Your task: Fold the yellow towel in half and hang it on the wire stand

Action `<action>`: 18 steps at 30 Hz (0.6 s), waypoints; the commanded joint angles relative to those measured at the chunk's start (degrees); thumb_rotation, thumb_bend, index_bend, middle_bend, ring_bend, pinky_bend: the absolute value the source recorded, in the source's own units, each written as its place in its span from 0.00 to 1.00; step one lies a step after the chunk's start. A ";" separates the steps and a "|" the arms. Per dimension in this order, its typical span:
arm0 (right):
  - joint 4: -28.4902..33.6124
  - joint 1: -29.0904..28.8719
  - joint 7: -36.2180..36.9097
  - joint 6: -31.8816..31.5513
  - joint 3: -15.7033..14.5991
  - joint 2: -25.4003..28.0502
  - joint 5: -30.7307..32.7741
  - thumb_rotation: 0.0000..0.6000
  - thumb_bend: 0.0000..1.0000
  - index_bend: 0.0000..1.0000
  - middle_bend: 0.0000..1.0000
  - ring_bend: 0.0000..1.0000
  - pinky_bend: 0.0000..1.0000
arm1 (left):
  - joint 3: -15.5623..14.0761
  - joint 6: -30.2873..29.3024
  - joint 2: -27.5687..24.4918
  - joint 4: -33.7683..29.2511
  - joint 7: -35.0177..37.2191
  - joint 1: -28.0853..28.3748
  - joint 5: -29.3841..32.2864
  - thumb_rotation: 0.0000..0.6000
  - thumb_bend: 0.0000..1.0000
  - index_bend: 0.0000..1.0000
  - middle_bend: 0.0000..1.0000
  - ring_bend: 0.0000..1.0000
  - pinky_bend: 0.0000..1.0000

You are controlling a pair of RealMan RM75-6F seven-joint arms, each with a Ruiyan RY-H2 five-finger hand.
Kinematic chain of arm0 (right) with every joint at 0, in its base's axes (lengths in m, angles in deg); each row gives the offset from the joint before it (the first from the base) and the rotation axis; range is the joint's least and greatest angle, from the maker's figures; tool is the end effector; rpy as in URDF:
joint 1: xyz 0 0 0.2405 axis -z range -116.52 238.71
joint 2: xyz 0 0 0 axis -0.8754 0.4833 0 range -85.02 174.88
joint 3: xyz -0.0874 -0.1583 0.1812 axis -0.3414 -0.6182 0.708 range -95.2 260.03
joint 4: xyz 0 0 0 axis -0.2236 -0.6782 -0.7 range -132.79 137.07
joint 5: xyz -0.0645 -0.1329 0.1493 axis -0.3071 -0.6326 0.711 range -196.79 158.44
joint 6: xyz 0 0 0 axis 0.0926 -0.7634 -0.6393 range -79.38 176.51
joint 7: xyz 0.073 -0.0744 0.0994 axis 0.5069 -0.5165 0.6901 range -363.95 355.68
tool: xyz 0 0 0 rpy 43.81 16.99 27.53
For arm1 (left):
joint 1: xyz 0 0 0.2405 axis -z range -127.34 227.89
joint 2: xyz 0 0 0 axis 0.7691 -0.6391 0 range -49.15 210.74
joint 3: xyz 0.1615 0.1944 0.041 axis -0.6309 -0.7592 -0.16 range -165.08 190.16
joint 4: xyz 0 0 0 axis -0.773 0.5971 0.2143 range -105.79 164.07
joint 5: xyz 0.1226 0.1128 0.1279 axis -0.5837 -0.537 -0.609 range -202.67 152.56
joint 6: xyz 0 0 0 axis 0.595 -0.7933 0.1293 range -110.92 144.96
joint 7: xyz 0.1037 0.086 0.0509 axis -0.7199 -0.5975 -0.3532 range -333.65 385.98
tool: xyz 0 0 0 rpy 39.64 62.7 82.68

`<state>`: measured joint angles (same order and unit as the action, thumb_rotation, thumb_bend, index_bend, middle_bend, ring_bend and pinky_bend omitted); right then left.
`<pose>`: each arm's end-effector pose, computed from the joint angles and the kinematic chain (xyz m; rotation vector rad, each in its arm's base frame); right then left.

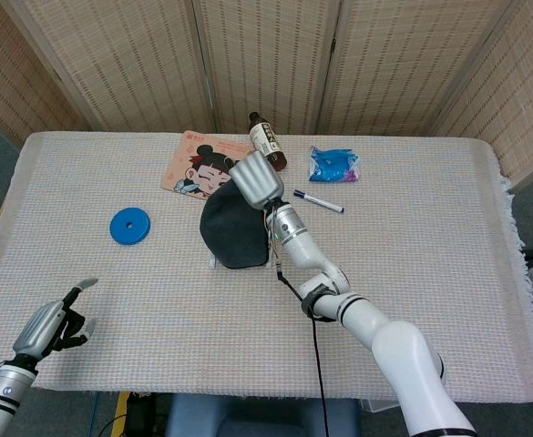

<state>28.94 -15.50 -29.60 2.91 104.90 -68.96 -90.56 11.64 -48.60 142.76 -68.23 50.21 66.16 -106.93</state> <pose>0.0189 -0.4927 -0.0409 1.7971 -0.1505 0.8650 -0.2921 0.2137 0.1134 -1.4324 -1.5110 -1.0259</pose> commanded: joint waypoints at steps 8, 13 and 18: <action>3.56 1.44 1.52 -2.29 0.21 2.46 1.05 1.00 0.22 0.00 0.91 1.00 1.00 | 0.62 0.21 -0.12 -0.06 -0.22 0.30 0.12 1.00 0.52 0.14 0.99 0.84 1.00; 15.65 7.62 1.45 -7.45 -1.18 9.33 0.59 1.00 0.22 0.01 0.89 0.98 1.00 | 1.68 -0.92 -0.30 0.01 -0.93 0.45 0.10 1.00 0.52 0.15 0.98 0.83 1.00; 33.70 16.03 -1.61 -12.87 -3.83 19.29 0.50 1.00 0.32 0.17 0.85 0.91 1.00 | 3.09 -2.67 0.04 0.44 -3.99 0.60 0.54 1.00 0.52 0.17 0.93 0.77 0.96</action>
<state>49.99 -6.45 -29.05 -4.99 103.40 -57.71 -89.80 14.20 -50.65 142.61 -68.02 47.28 66.69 -106.64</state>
